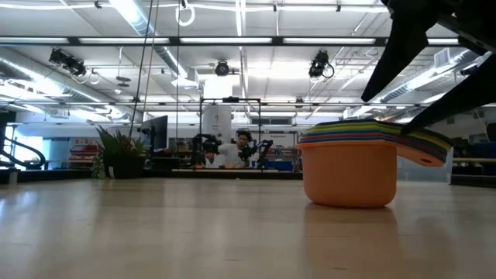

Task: Nest measuring cups in basket
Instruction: Put the stacked measuring cups into the bin

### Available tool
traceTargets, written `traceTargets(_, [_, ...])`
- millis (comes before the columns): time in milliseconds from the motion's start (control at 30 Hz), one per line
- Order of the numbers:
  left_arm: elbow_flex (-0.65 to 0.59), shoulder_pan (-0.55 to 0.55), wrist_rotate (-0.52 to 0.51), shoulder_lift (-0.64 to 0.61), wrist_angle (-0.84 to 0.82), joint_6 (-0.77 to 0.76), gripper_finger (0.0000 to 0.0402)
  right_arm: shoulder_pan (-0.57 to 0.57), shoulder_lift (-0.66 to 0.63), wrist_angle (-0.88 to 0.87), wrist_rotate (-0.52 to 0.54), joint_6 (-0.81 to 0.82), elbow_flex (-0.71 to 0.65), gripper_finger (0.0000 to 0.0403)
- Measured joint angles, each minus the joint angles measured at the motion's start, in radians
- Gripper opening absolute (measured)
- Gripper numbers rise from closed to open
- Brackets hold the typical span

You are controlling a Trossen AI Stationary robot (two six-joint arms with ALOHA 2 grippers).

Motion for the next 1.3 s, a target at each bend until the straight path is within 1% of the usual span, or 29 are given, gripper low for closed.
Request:
traceTargets(133, [0.000,0.000,0.000,0.000,0.000,0.000,0.0087,0.000,0.000,-0.003,-0.009,0.001,0.000,0.0218])
traceTargets(233, [0.000,0.000,0.000,0.000,0.000,0.000,0.0087,-0.001,0.000,-0.004,-0.014,-0.017,0.000,0.0228])
traceTargets(433, [0.000,0.000,0.000,0.000,0.000,0.000,0.0087,-0.001,0.000,-0.035,-0.049,-0.060,0.000,0.0276])
traceTargets(533, [0.000,0.000,0.000,0.000,0.000,0.000,0.0087,-0.001,0.000,-0.053,-0.045,-0.092,0.000,0.0291])
traceTargets(800, [0.000,0.000,0.000,0.000,0.000,0.000,0.0087,-0.020,0.000,-0.054,-0.053,-0.127,0.000,0.0293])
traceTargets(933, [0.000,0.000,0.000,0.000,0.000,0.000,0.0087,-0.030,0.000,-0.044,-0.088,-0.138,0.000,0.0293])
traceTargets(1067, [0.000,0.000,0.000,0.000,0.000,0.000,0.0087,-0.034,0.000,-0.042,-0.090,-0.153,-0.002,0.0293])
traceTargets(1300, [0.000,0.000,0.000,0.000,0.000,0.000,0.0087,-0.042,-0.002,0.100,-0.095,-0.210,-0.066,0.0293])
